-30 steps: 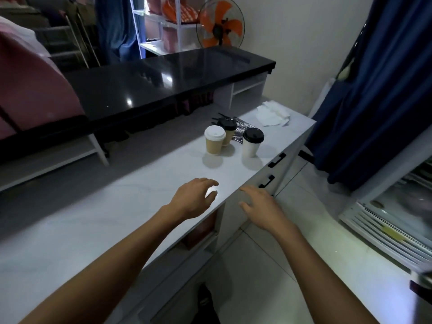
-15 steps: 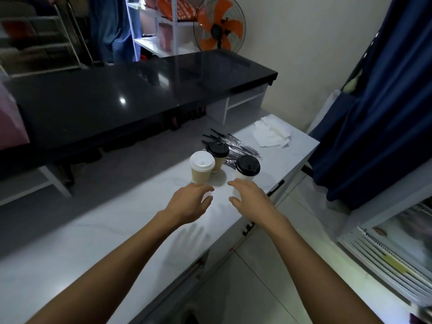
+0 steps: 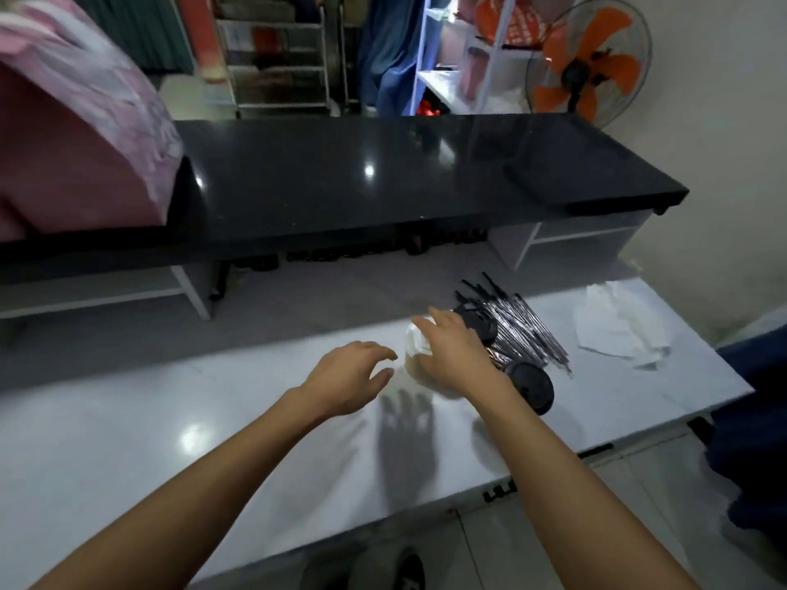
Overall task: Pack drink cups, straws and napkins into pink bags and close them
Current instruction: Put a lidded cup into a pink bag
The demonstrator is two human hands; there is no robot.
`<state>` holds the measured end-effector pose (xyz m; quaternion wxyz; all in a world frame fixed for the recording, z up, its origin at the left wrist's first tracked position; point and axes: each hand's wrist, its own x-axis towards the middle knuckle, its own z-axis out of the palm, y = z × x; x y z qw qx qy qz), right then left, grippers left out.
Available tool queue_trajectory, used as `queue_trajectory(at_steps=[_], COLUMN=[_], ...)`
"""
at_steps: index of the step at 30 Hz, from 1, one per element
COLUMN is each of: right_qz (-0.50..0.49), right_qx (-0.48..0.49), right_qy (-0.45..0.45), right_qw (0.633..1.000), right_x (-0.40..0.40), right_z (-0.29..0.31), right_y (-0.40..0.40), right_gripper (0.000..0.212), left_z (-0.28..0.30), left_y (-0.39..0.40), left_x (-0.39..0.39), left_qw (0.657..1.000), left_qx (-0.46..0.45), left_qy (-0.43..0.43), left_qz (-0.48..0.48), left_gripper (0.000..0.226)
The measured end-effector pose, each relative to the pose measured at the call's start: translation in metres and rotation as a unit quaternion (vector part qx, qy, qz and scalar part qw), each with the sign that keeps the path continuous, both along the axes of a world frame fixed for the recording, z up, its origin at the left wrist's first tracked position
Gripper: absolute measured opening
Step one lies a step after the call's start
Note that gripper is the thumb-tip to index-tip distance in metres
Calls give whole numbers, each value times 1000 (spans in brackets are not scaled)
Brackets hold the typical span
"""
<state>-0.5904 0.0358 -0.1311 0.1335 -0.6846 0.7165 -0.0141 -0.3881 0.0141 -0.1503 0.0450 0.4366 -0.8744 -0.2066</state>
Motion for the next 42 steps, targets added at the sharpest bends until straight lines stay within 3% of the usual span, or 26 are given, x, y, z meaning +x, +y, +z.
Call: queue_trajectory(at_steps=[10, 18, 24, 42], right_qz=[150, 236, 298, 527], right_qx=[-40, -52, -31, -52], right_qy=[44, -44, -105, -134], right_qw=[987, 969, 948, 838], right_x=[-10, 48, 131, 479], right_z=[-27, -23, -22, 15], right_y=[-26, -34, -16, 134], right_gripper=[62, 58, 59, 63], left_z=[0, 0, 6, 29], left_y=[15, 53, 99, 319], left_x=[-2, 47, 120, 422], left_qw=[991, 971, 946, 844], left_qx=[5, 6, 3, -20], left_qy=[-17, -24, -18, 12], left_qz=[136, 236, 322, 536], left_gripper=[37, 35, 34, 36])
